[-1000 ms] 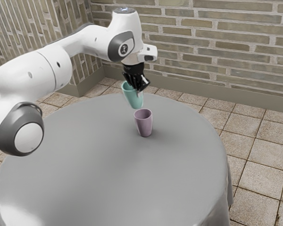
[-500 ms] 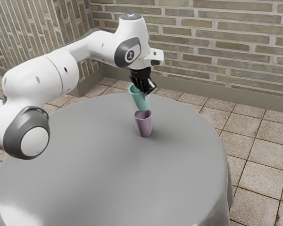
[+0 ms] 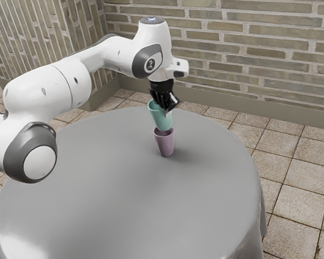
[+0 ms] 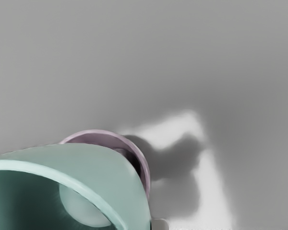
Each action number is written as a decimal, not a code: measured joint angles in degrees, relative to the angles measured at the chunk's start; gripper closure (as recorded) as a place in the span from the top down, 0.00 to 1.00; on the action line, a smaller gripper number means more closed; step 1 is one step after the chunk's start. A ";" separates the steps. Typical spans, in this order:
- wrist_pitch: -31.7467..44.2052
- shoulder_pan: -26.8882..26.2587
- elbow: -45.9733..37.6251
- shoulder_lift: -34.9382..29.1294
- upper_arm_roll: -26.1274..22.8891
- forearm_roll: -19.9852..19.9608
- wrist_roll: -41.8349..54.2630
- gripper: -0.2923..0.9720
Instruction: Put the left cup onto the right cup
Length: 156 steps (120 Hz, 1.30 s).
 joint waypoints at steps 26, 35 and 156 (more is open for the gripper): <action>-0.85 0.00 -0.11 0.15 0.10 0.18 0.01 0.15; -0.96 0.00 -0.11 0.21 0.10 0.29 0.01 0.15; -0.02 0.00 0.16 2.91 -0.23 1.53 -0.07 0.29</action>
